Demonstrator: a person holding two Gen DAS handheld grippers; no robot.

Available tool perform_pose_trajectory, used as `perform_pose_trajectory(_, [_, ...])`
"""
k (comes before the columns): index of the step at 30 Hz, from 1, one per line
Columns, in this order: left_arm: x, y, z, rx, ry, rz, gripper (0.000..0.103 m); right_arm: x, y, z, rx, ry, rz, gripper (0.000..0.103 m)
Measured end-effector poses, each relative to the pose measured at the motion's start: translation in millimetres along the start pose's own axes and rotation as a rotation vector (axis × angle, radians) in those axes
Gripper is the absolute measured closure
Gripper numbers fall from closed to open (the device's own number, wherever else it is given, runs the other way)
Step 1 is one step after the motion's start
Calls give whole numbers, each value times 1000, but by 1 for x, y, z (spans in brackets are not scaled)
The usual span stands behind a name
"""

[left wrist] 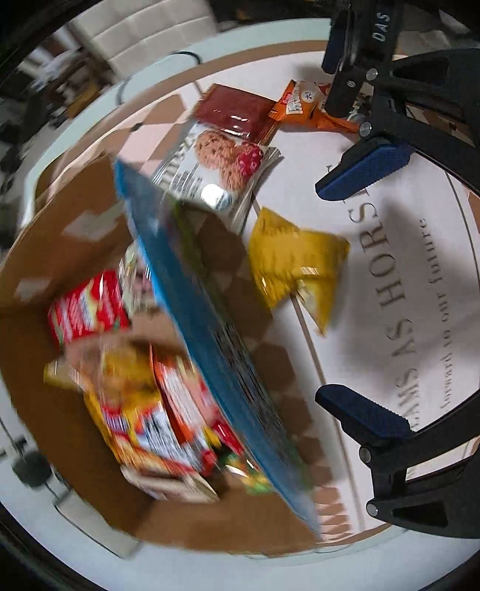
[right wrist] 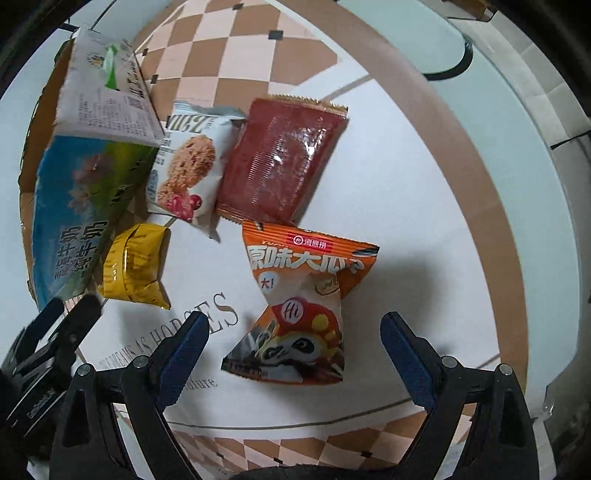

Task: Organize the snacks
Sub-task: 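Grasp the yellow bag with left tool while right tool grasps orange seed pack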

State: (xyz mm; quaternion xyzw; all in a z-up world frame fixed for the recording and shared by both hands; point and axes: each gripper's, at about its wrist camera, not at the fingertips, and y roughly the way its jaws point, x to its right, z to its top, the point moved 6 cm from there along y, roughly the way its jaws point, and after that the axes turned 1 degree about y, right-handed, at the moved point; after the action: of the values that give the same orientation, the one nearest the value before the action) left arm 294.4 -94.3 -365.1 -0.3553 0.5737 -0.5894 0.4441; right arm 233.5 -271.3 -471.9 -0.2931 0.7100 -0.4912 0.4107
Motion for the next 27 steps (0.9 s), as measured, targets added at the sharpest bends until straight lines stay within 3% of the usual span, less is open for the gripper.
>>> perform_pose_trajectory(5, [24, 23, 13, -42, 96, 13, 2, 7, 9, 1, -21, 9, 11, 7])
perform_pose_trajectory(7, [31, 31, 16, -61, 110, 3, 10, 11, 12, 1, -29, 16, 19, 7])
perform_pose_trajectory(9, [36, 37, 17, -80, 116, -3, 38, 14, 15, 0, -37, 22, 23, 7])
perform_pose_trajectory(12, [35, 37, 17, -72, 105, 20, 51, 19, 16, 0, -47, 28, 35, 10])
perform_pose_trajectory(16, [26, 34, 9, -90, 26, -19, 57, 20, 20, 0, -56, 28, 50, 30])
perform_pose_trajectory(20, [6, 36, -19, -145, -112, -82, 57, 19, 21, -1, -53, 0, 29, 46])
perform_pose_trajectory(27, [-25, 40, -59, -203, -322, -208, 56, -5, 31, -17, -116, -202, -100, 52])
